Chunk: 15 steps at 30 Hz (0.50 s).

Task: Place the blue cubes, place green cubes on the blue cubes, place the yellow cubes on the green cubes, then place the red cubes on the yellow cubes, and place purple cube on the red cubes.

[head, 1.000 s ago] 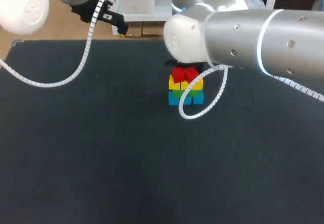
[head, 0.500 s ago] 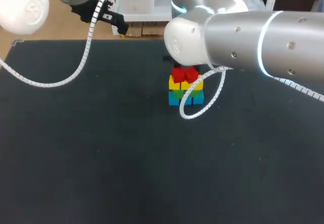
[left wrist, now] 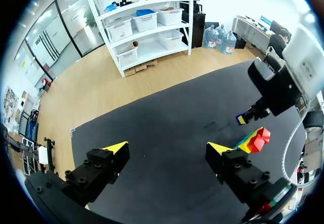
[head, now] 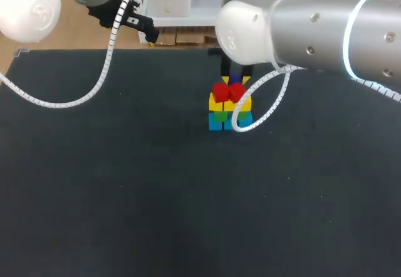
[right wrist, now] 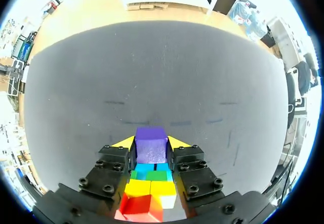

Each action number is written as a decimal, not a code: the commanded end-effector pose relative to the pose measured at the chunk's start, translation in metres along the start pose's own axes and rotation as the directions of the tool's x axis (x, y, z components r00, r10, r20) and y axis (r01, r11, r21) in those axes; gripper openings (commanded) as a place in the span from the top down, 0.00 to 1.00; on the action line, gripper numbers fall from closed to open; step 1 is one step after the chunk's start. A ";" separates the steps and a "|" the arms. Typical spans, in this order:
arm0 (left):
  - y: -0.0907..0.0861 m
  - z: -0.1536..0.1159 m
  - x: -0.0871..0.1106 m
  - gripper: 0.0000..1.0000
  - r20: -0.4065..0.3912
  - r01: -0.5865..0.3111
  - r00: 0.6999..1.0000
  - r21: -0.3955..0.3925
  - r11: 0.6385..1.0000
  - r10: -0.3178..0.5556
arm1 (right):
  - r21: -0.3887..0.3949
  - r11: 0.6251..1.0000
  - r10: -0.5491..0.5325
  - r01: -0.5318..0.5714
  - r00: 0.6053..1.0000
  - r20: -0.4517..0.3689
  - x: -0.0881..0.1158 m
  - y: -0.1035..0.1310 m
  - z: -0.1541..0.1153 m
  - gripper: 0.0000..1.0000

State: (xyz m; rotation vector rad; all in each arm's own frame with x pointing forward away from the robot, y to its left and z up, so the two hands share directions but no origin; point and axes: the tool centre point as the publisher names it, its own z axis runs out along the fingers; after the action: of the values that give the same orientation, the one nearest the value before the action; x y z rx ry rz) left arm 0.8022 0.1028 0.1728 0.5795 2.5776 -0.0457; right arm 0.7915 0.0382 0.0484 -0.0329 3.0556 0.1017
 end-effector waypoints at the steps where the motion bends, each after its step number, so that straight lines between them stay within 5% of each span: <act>1: 0.000 -0.001 0.001 0.00 0.001 0.000 1.000 0.000 1.000 0.000 | -0.009 1.000 -0.005 0.006 0.998 0.064 0.003 -0.002 -0.010 1.00; 15: 0.000 -0.001 0.001 0.00 0.001 0.000 1.000 0.000 1.000 0.000 | 0.048 0.999 -0.026 0.021 0.993 0.113 -0.011 0.004 -0.047 1.00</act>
State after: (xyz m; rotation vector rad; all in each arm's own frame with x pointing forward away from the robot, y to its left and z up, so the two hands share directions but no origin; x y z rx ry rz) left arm 0.8022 0.1028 0.1728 0.5795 2.5776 -0.0457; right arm 0.8029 0.0386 0.0925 -0.0624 2.9462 0.0349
